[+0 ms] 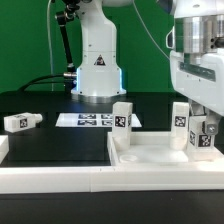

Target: Assemble square table

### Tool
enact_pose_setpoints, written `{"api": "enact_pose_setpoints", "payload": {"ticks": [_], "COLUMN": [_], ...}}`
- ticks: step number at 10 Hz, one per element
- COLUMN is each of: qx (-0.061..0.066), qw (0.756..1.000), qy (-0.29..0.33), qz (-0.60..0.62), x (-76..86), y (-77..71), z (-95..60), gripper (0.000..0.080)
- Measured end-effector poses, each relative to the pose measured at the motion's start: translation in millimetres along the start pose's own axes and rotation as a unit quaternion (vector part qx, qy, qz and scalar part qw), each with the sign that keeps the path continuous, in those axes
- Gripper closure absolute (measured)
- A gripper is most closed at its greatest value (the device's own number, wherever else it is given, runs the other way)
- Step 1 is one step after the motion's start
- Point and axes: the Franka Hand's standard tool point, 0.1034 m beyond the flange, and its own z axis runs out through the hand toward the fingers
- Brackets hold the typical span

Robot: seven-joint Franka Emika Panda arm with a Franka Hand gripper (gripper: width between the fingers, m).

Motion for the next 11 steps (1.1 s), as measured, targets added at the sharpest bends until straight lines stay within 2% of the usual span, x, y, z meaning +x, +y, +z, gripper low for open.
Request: {"api": "enact_pose_setpoints", "payload": {"ticks": [1, 4, 5, 7, 9, 10, 11], "qx": [0.014, 0.031, 0.035, 0.034, 0.034, 0.034, 0.01], "qw": [0.999, 0.988, 0.984, 0.98, 0.984, 0.986, 0.994], "qy": [-0.003, -0.014, -0.021, -0.031, -0.032, -0.031, -0.017], "qz": [0.044, 0.151, 0.174, 0.195, 0.171, 0.158, 0.105], "x": [-0.8, -4.8, -5.7, -4.5, -5.0, -4.9, -4.6], "y": [-2.2, -2.9, -3.5, -4.1, -3.8, -3.5, 0.6], "z": [0.5, 1.4, 1.5, 1.5, 2.0, 2.4, 3.1], "gripper": [0.0509, 0.0509, 0.0509, 0.0509, 0.0509, 0.0326, 0.0212]}}
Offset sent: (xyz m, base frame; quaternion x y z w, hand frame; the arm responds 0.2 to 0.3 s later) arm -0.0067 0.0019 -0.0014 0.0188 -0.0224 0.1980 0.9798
